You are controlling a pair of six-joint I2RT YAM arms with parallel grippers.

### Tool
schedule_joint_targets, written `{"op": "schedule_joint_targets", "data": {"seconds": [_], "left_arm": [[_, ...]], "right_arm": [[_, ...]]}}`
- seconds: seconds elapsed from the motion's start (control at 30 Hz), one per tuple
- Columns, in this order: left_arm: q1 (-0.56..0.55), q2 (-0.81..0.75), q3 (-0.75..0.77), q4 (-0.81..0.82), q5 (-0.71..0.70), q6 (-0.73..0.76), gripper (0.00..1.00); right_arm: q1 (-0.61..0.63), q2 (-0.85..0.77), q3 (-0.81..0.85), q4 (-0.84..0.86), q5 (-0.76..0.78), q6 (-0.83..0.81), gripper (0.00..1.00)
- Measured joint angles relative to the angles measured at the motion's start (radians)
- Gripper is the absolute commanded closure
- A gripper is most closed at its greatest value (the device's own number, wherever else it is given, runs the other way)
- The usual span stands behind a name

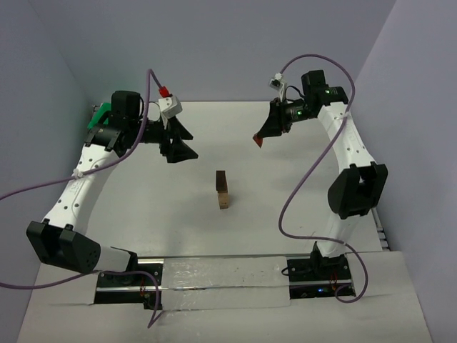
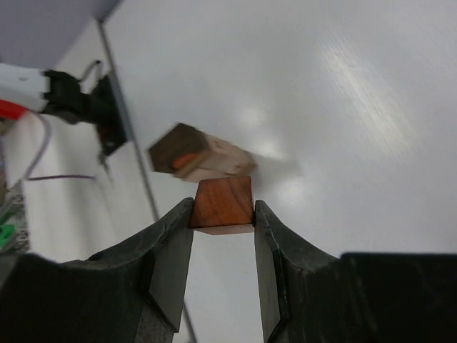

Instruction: Build the wood block tower

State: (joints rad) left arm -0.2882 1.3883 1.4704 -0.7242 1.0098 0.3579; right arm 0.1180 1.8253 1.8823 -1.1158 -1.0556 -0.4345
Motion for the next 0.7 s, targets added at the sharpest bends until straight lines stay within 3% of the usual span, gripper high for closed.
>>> {"op": "schedule_joint_targets", "data": {"seconds": [0.07,0.17,0.3,0.47,0.6,0.7], "left_arm": [[0.000,-0.026,-0.036,0.094,0.019,-0.141,0.23],[-0.011,-0.085,-0.126,0.289,0.030,-0.365,0.30],[-0.084,-0.120,-0.164,0.454,0.006,-0.580,0.35],[-0.159,-0.123,-0.163,0.559,-0.038,-0.749,0.38],[-0.178,-0.114,-0.152,0.588,-0.062,-0.845,0.39],[-0.191,-0.097,-0.131,0.605,-0.072,-0.901,0.39]], "right_arm": [[0.004,-0.087,-0.091,0.089,-0.091,0.095,0.98],[0.015,-0.237,-0.296,0.375,-0.195,0.346,0.99],[0.043,-0.378,-0.607,1.126,-0.267,0.959,0.99],[0.097,-0.333,-0.694,1.857,-0.276,1.567,0.99],[0.144,-0.320,-0.698,2.169,-0.270,1.818,0.99],[0.179,-0.319,-0.698,2.291,-0.269,1.916,0.99]]}}
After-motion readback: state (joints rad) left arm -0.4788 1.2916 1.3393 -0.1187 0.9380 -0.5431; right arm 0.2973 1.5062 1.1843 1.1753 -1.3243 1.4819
